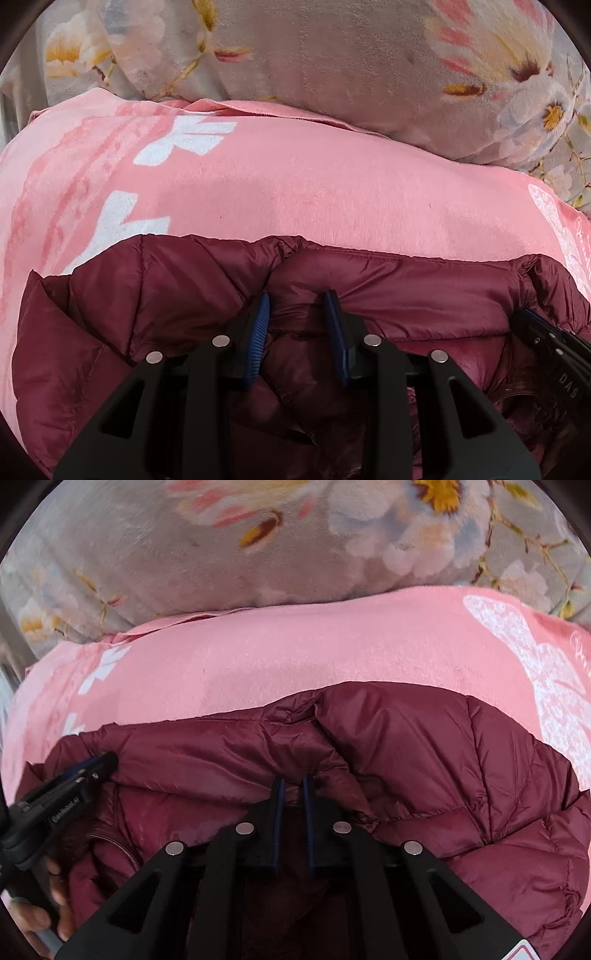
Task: Fold large clothes
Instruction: 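Lift the hem with both tools and fold it toward the collar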
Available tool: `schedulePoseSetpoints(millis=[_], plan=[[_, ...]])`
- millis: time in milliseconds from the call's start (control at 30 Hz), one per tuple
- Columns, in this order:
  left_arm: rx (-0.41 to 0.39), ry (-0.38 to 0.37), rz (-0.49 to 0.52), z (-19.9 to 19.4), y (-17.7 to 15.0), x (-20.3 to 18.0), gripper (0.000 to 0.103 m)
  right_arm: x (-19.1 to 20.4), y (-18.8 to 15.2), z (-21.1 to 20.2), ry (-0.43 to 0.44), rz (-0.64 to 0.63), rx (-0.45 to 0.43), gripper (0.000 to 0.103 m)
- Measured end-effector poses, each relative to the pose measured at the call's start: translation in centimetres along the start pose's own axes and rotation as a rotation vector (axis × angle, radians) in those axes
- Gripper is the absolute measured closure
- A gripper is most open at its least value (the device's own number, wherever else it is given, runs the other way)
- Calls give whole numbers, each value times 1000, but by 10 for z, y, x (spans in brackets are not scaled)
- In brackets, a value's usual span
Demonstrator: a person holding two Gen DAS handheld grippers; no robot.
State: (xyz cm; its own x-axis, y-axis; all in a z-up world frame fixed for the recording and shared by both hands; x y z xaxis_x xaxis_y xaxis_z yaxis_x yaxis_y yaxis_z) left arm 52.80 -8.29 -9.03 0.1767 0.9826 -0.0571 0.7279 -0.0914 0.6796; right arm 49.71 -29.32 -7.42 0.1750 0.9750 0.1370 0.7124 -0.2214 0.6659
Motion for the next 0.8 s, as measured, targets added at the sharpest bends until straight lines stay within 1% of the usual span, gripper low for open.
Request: schedulePoseSetpoints(millis=[100,200,400,700,800], plan=[[-4,3,5,-1,0,-1,73,7,-3,1,-48,-42,-20,96],[-5,10,12,-1,0,-1,72,8,-3,1,-68,-57,-25,96],[-7,43,41,0,-1,-6,72,8,-3,2,-65,-53,-25,96],[-8,60,55,-1,-1,-8,72,8,-3,2,-71,-57,-28,96],[-7,68,60,-1,-1,-9,72,6,-3,3,-54,-43,-26,96]])
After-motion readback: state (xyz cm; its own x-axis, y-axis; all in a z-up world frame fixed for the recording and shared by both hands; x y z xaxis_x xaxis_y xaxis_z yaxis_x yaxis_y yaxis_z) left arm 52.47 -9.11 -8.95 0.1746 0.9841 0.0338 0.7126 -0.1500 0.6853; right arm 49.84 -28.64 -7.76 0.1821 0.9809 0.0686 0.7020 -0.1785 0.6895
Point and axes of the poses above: each gripper's, at about its wrist camera, not at the fingertips, and z roughly the way its jaws point, x to its left, y to its top, the point moved 2 cm from there along z, roughly the way its jaws point, and after that the axes turned 2 degrees about -x, right-handed, at the moved point
